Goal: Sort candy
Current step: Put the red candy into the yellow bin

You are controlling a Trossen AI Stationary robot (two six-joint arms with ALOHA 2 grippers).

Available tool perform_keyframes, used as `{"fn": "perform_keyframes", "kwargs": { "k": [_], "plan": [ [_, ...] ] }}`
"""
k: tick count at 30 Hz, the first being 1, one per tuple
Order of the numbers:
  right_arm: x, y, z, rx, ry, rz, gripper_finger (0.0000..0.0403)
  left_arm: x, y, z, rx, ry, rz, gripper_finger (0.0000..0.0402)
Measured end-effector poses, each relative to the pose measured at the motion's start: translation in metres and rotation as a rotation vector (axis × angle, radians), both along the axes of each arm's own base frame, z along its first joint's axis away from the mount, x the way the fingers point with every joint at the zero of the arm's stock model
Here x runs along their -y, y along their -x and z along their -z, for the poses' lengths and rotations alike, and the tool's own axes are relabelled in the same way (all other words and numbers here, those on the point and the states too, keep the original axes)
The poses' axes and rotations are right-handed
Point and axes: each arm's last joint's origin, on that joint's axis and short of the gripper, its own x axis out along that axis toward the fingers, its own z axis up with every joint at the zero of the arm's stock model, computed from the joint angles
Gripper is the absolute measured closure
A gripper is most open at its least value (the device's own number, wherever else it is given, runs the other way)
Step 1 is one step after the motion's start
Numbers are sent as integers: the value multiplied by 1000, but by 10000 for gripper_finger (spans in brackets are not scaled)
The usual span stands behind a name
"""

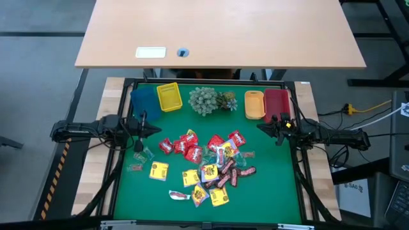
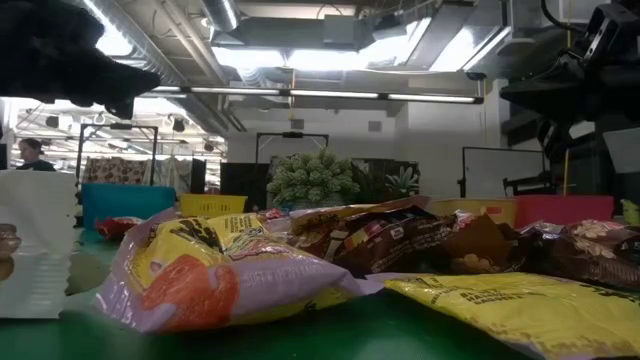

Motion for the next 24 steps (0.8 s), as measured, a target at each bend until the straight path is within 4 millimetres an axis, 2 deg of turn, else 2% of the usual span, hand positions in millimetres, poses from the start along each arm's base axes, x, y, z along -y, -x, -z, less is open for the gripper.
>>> {"fn": "perform_keyframes", "kwargs": {
  "k": [4, 7, 18, 24],
  "plan": [
    [0, 0, 0, 2, 0, 0, 391, -3, 0, 0, 21, 137, -96, 396],
    [0, 0, 0, 2, 0, -1, 391, -4, 1, 0, 34, 189, -133, 375],
    [0, 0, 0, 2, 0, -1, 391, -5, 1, 0, 47, 219, -168, 265],
    [0, 0, 0, 3, 0, -2, 391, -5, 0, -2, 62, 221, -170, 236]
  ]
}}
